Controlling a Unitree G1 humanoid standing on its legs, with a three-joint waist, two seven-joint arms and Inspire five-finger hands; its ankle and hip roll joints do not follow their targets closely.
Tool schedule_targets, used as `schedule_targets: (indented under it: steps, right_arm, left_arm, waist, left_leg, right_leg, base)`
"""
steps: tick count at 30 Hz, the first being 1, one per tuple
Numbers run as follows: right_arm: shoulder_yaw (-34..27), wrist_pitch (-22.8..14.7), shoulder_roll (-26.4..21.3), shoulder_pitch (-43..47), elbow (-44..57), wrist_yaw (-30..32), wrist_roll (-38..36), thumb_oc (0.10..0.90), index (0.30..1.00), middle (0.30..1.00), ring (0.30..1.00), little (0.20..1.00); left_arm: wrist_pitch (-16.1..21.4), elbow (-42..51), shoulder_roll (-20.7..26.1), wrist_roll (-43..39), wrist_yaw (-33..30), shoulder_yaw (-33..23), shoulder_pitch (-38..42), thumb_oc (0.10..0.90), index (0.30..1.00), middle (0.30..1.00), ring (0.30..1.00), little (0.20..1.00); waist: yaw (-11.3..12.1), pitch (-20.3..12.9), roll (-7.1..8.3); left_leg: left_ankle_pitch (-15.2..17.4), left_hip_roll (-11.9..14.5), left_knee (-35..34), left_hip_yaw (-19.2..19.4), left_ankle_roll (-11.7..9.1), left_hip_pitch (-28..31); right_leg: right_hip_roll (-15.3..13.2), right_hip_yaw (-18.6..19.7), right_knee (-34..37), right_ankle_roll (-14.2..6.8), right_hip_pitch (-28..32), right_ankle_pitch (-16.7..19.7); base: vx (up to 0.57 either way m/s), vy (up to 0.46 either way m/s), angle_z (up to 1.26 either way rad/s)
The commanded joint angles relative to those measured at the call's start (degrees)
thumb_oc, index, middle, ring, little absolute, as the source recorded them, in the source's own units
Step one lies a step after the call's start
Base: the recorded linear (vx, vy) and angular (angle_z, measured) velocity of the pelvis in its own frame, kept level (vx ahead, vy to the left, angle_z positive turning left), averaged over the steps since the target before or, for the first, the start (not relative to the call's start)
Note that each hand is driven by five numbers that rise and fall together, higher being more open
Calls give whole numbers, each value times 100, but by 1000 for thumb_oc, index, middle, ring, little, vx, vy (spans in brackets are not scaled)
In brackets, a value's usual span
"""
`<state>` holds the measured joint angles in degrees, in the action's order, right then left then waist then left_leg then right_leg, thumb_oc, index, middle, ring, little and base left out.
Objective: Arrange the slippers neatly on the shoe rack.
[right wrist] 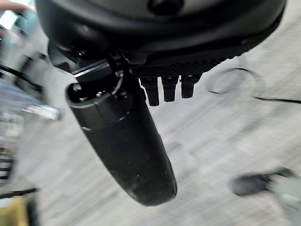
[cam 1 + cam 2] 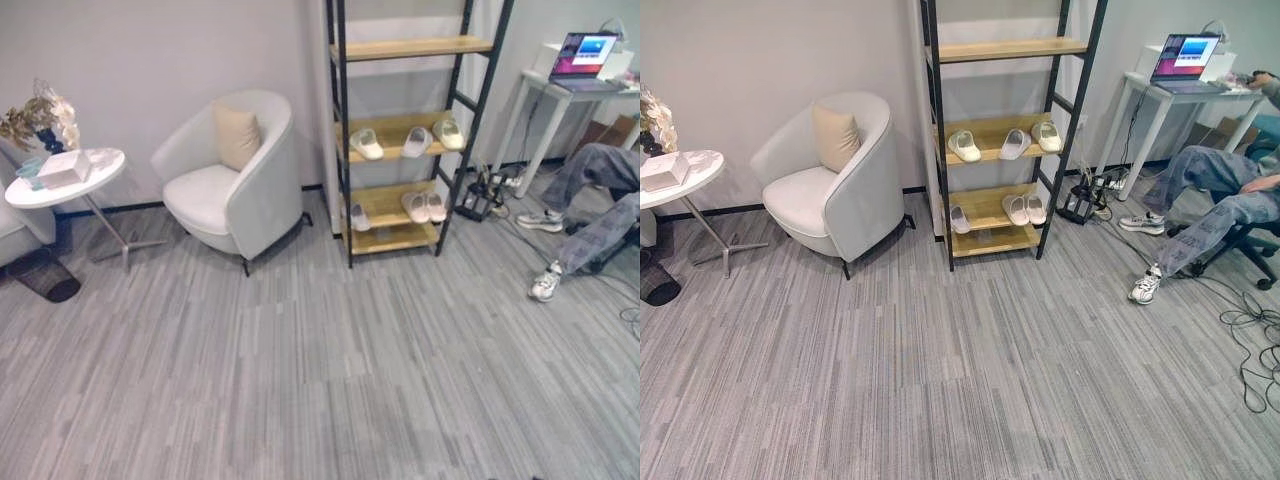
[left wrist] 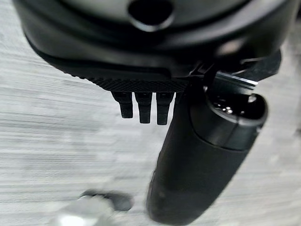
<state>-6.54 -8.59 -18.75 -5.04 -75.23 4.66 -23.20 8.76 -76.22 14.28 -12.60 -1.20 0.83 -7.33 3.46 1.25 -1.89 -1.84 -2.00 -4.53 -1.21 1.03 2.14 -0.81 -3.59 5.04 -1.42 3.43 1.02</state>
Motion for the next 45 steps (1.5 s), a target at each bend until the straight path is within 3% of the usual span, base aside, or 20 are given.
schedule_targets:
  steps: [1, 5, 12, 13, 15, 16, 18, 20, 22, 26, 31, 33, 34, 35, 36, 37, 40, 42, 43, 45]
  right_arm:
    - [190, -214, -212, 88, 80, 57, -126, 800, 900, 900, 900, 900]
    - [252, -137, -174, 103, 45, 35, -105, 800, 900, 900, 900, 900]
    - [397, -124, -371, 315, 270, 74, 88, 800, 900, 900, 900, 900]
    - [633, -137, -330, 341, 398, 72, 313, 800, 900, 900, 900, 900]
    - [710, -133, -305, 303, 379, 52, 425, 800, 900, 900, 900, 900]
    - [910, -72, -270, 230, 455, 141, 665, 800, 900, 900, 900, 900]
    - [955, -55, -253, 216, 428, 134, 692, 800, 900, 900, 900, 900]
    - [1165, -23, -216, 289, 435, 138, 819, 800, 900, 900, 900, 900]
    - [1417, -60, -162, 366, 569, 132, 941, 800, 900, 900, 900, 900]
    - [1593, -52, -63, 565, 577, 158, 1004, 800, 900, 900, 900, 900]
    - [1759, -19, 162, 616, 638, 88, 1266, 800, 900, 900, 900, 900]
    - [1695, -10, 215, 564, 618, 33, 1269, 800, 900, 900, 900, 900]
    - [1616, 29, 172, 587, 544, 3, 1241, 800, 900, 900, 900, 900]
    - [1616, 29, 170, 588, 543, 3, 1241, 800, 900, 900, 900, 900]
    - [1543, 39, 140, 628, 555, 47, 1222, 800, 900, 900, 900, 900]
    - [1520, 39, 137, 645, 551, 44, 1209, 800, 900, 900, 900, 900]
    - [1583, 11, 113, 668, 584, 31, 1210, 800, 900, 900, 900, 900]
    - [1518, 16, 98, 599, 573, 20, 1147, 800, 900, 900, 900, 900]
    - [1401, 11, 92, 491, 523, 27, 1041, 800, 900, 900, 900, 900]
    - [1351, 15, 91, 438, 494, 15, 1009, 800, 900, 900, 900, 900]
  left_arm:
    - [197, -49, 252, 296, -97, 55, 320, 800, 900, 900, 900, 900]
    - [137, 38, 106, 462, -67, 375, 449, 800, 900, 900, 900, 900]
    - [126, 186, -47, 735, -48, 801, 547, 800, 900, 900, 900, 900]
    - [137, 298, -49, 787, -28, 907, 546, 800, 900, 900, 900, 900]
    - [131, 338, -49, 841, -31, 961, 603, 800, 900, 900, 900, 900]
    - [145, 570, -38, 996, -91, 1217, 772, 800, 900, 900, 900, 900]
    - [152, 621, -35, 1054, -102, 1295, 801, 800, 900, 900, 900, 900]
    - [141, 636, -95, 1223, -111, 1421, 765, 800, 900, 900, 900, 900]
    - [111, 493, -159, 1343, -114, 1429, 663, 800, 900, 900, 900, 900]
    - [100, 377, -192, 1383, -132, 1358, 613, 800, 900, 900, 900, 900]
    - [77, 291, -122, 1378, -143, 1064, 460, 800, 900, 900, 900, 900]
    - [102, 327, -76, 1406, -153, 1113, 505, 800, 900, 900, 900, 900]
    - [106, 433, -58, 1391, -168, 1168, 554, 800, 900, 900, 900, 900]
    - [106, 433, -60, 1391, -168, 1168, 555, 800, 900, 900, 900, 900]
    - [95, 489, -45, 1259, -220, 1154, 674, 800, 900, 900, 900, 900]
    - [53, 504, 6, 1187, -261, 1104, 738, 800, 900, 900, 900, 900]
    - [42, 399, 2, 1136, -257, 1052, 849, 800, 900, 900, 900, 900]
    - [40, 352, 11, 1167, -238, 1074, 858, 800, 900, 900, 900, 900]
    - [58, 227, -23, 1254, -260, 1109, 824, 800, 900, 900, 900, 900]
    - [72, 177, -43, 1297, -248, 1109, 818, 800, 900, 900, 900, 900]
  waist:
    - [26, 27, 98]
    - [-44, 133, 29]
    - [-152, 535, -169]
    - [-107, 687, -59]
    - [-78, 765, 2]
    - [-134, 1007, 123]
    - [-145, 1030, 129]
    - [-29, 1061, 19]
    - [192, 1003, -135]
    - [432, 932, -100]
    - [691, 543, 107]
    - [695, 433, 349]
    - [693, 453, 394]
    - [707, 441, 377]
    - [624, 468, 260]
    - [528, 506, 174]
    - [169, 688, -12]
    - [-3, 755, -1]
    - [-123, 760, 69]
    - [-195, 783, 55]
  left_leg:
    - [174, -31, -47, -137, -137, -36]
    - [146, -14, -47, -89, -155, -81]
    - [233, 155, 255, 40, -123, -198]
    - [502, 175, 1217, 196, -148, -614]
    - [588, 191, 1754, 270, -189, -924]
    - [290, 465, 3266, 582, -210, -1803]
    - [297, 489, 3489, 626, -172, -2014]
    - [324, 325, 2801, 792, -123, -2315]
    - [-257, 214, 1507, 709, -227, -2333]
    - [-360, 79, 402, 917, -236, -2446]
    - [-779, -17, 493, 1064, -21, -2304]
    - [-578, -203, 806, 1118, 104, -2257]
    - [-284, -275, 983, 1207, 267, -2098]
    - [-287, -249, 986, 1211, 263, -2113]
    - [-40, -294, 1075, 1159, 442, -1771]
    - [54, -316, 1022, 1051, 531, -1474]
    - [396, -400, 943, 631, 572, -611]
    - [630, -455, 994, 401, 513, -241]
    - [860, -556, 1040, 157, 434, 13]
    - [965, -564, 1068, 41, 401, 151]
  right_leg:
    - [8, -63, -120, -272, -68, -131]
    - [13, -102, -248, -253, -165, -196]
    - [103, 89, -1354, -108, -800, -595]
    - [159, 329, -1568, -51, -868, -701]
    - [143, 351, -1576, -33, -824, -755]
    - [58, 210, -1814, 141, -782, -866]
    - [64, 172, -1858, 177, -774, -930]
    - [156, 167, -1728, 175, -509, -1115]
    - [396, 266, -1582, 147, -144, -1230]
    - [499, 524, -1338, 100, 468, -1441]
    - [455, 882, -1449, -57, 911, -1566]
    - [210, 831, -2075, -371, 816, -934]
    - [-63, 612, -3180, -914, 435, 197]
    - [-42, 625, -3171, -910, 419, 217]
    - [-345, 161, -4203, -882, 63, 719]
    - [-313, 82, -4787, -743, -298, 784]
    - [-72, -96, -4835, -454, -1309, -45]
    - [23, -251, -3936, -378, -1591, -441]
    - [42, -92, -2827, -401, -1889, -298]
    - [68, 69, -2550, -444, -1965, -193]
  base:
    - [-15, -3, 3]
    - [-1, -37, 5]
    - [-3, -80, -6]
    - [42, -185, -41]
    - [78, -278, -39]
    - [81, -311, 5]
    - [115, -163, 49]
    - [413, -33, 38]
    - [534, 49, 0]
    - [447, 75, -44]
    - [560, 155, -61]
    - [539, 243, -28]
    - [377, 230, -9]
    - [516, 359, -6]
    - [442, 292, -15]
    - [711, 435, 22]
    - [498, 191, 38]
    - [610, -6, 41]
    - [734, -91, 30]
    - [454, -96, 65]
